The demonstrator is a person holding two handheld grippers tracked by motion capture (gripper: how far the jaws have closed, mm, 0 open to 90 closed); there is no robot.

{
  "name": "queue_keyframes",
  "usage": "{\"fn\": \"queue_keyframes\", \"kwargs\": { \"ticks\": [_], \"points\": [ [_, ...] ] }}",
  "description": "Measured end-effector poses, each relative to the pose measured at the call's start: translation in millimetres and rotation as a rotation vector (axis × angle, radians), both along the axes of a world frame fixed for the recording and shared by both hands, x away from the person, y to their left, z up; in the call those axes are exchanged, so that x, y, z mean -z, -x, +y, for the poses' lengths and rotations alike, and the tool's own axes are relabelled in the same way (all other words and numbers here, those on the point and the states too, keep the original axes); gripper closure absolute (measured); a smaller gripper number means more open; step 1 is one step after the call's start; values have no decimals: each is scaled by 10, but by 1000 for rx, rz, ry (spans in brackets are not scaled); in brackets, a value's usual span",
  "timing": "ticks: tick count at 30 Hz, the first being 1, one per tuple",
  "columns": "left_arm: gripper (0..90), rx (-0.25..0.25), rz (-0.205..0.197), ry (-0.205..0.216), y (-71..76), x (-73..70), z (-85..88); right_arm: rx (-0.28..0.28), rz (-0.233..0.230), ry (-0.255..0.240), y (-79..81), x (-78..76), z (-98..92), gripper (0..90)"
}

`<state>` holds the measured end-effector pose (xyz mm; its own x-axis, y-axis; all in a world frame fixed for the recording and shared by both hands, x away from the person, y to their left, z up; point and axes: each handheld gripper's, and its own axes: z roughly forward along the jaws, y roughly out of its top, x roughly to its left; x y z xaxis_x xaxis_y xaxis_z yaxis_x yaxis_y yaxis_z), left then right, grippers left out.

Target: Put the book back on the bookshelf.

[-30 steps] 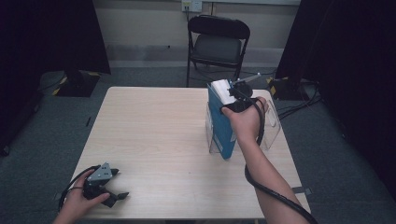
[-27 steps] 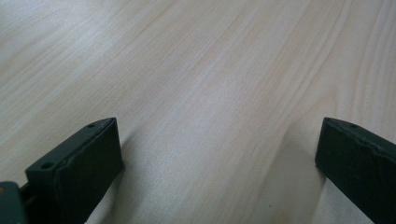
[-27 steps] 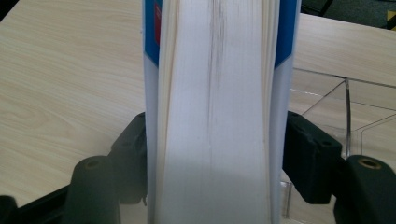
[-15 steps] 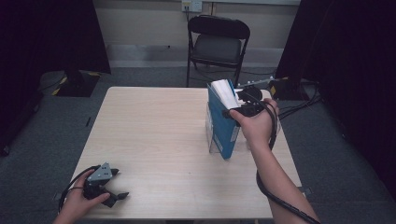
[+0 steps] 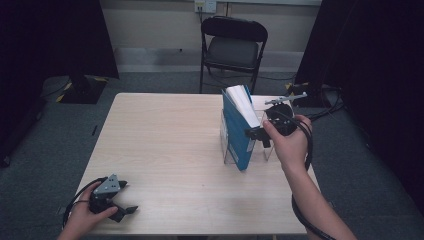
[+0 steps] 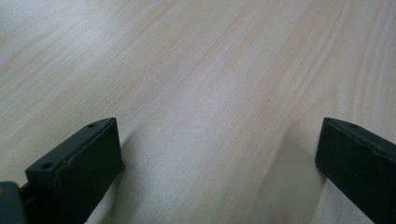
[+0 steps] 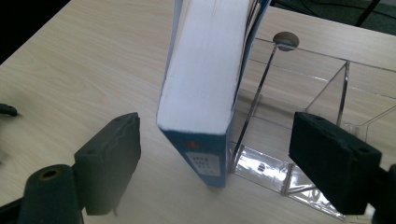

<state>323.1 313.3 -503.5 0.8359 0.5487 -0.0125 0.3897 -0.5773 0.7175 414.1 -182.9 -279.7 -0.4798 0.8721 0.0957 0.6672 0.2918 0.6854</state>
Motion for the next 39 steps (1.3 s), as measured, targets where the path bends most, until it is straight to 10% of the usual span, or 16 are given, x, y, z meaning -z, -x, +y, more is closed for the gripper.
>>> {"fn": "queue_keyframes", "kwargs": {
  "ticks": [39],
  "points": [
    [1, -1, 4, 3, 2, 1, -2, -133, 7, 14, 368, 563, -161, 174]
  ]
}}
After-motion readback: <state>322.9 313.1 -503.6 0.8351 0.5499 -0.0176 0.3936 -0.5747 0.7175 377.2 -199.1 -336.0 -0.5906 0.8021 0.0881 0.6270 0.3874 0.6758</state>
